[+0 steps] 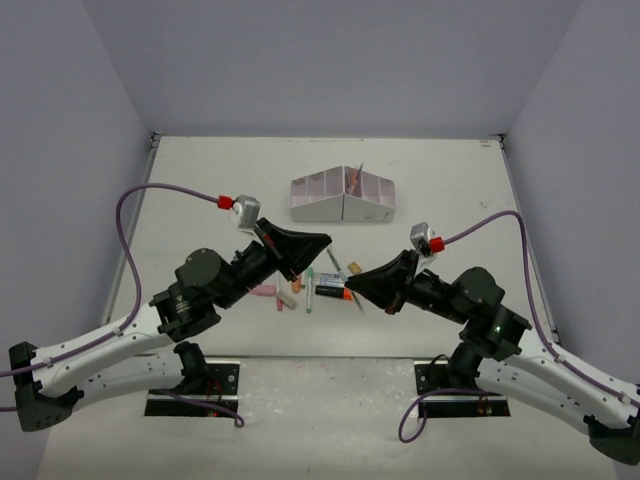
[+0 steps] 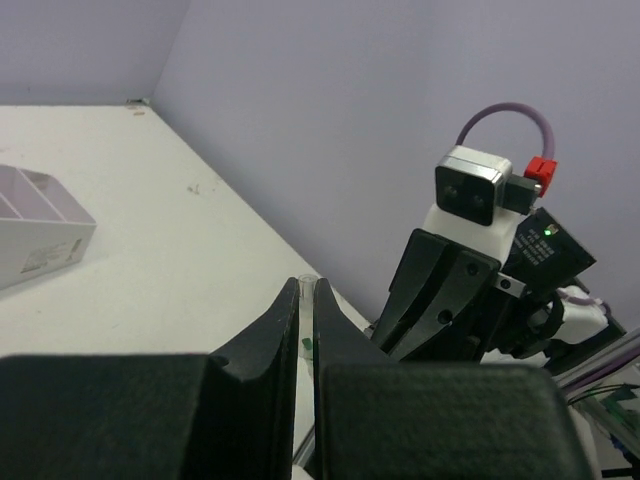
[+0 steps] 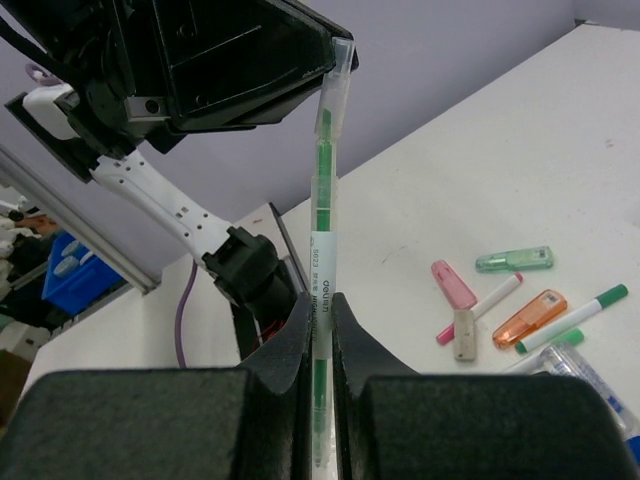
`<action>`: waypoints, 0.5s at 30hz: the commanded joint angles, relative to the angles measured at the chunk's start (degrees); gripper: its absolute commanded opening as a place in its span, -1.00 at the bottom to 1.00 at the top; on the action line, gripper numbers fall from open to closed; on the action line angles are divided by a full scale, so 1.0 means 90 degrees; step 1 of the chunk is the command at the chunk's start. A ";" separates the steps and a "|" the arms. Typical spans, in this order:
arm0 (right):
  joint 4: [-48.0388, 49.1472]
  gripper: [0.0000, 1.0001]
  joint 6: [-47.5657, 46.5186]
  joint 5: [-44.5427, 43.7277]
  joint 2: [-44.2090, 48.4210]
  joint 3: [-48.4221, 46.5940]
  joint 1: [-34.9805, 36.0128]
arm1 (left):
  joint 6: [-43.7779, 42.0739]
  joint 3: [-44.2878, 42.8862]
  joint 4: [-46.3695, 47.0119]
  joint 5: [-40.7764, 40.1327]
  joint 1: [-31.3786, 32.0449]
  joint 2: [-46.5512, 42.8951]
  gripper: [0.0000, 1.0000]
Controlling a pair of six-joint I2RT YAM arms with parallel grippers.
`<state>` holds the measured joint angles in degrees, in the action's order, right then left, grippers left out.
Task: Sort the stationery into containers
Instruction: Close the pen cap on the pen.
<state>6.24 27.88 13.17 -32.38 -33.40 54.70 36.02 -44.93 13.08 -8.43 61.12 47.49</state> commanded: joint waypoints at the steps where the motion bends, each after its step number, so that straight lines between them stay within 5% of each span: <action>1: 0.0923 -1.00 0.0410 0.0220 -0.0161 -0.0460 0.0031 | 0.0143 0.0573 0.0654 -0.0211 0.0005 -0.0214 -1.00; 15: 0.1841 -1.00 0.0832 0.0177 -0.0545 -0.0232 0.0036 | 0.0721 0.1188 0.1859 -0.0812 0.0005 -0.0346 -1.00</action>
<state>13.33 33.79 15.46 -38.09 -34.11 54.74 40.71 -35.68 27.74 -13.72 61.14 43.79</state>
